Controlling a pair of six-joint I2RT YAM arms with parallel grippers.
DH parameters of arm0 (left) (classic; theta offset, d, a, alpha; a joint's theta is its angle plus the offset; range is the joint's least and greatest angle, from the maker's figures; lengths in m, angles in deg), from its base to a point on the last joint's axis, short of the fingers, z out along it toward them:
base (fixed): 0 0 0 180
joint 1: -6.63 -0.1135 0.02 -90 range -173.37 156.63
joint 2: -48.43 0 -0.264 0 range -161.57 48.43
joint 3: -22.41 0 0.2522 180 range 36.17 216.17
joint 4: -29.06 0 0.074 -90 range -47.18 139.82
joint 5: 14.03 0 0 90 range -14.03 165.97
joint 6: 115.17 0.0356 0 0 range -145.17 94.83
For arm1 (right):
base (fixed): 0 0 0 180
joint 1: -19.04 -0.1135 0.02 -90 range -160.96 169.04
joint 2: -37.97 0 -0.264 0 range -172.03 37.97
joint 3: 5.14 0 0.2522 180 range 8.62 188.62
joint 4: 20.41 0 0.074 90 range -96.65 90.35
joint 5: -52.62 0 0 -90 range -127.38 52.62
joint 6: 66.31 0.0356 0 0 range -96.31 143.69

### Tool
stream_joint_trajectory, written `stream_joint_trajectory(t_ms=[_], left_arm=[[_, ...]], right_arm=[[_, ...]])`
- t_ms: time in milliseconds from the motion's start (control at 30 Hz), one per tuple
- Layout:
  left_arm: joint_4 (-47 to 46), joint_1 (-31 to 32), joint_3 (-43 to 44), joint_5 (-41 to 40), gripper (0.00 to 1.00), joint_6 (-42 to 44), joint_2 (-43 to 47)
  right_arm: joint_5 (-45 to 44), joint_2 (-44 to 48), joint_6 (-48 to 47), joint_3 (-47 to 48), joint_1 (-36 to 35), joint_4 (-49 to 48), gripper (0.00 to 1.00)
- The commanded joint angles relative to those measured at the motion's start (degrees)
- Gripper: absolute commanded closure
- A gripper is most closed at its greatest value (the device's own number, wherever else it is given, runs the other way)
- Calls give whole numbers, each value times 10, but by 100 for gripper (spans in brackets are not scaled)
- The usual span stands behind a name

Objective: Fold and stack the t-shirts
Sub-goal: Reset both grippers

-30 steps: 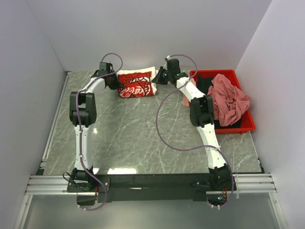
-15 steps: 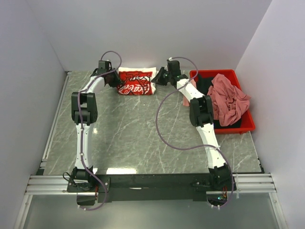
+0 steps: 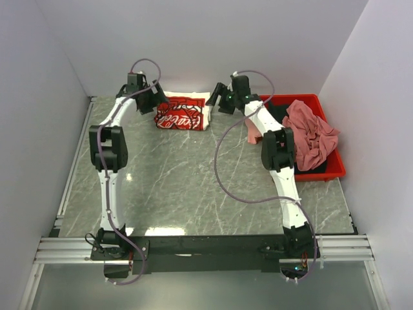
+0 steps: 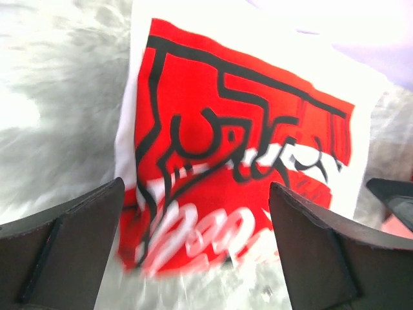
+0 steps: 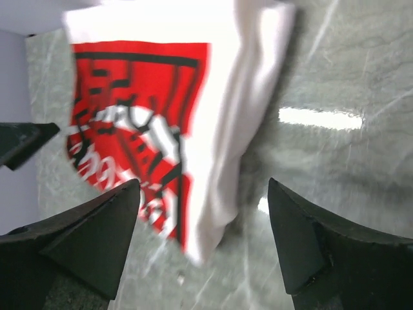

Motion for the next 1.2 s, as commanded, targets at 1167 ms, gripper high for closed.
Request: stream_joint_trajectory(t_ms=[1167], left_arm=[[22, 45, -892, -257, 1, -209, 1088]], right_arm=[[-345, 1102, -40, -1070, -72, -81, 8]])
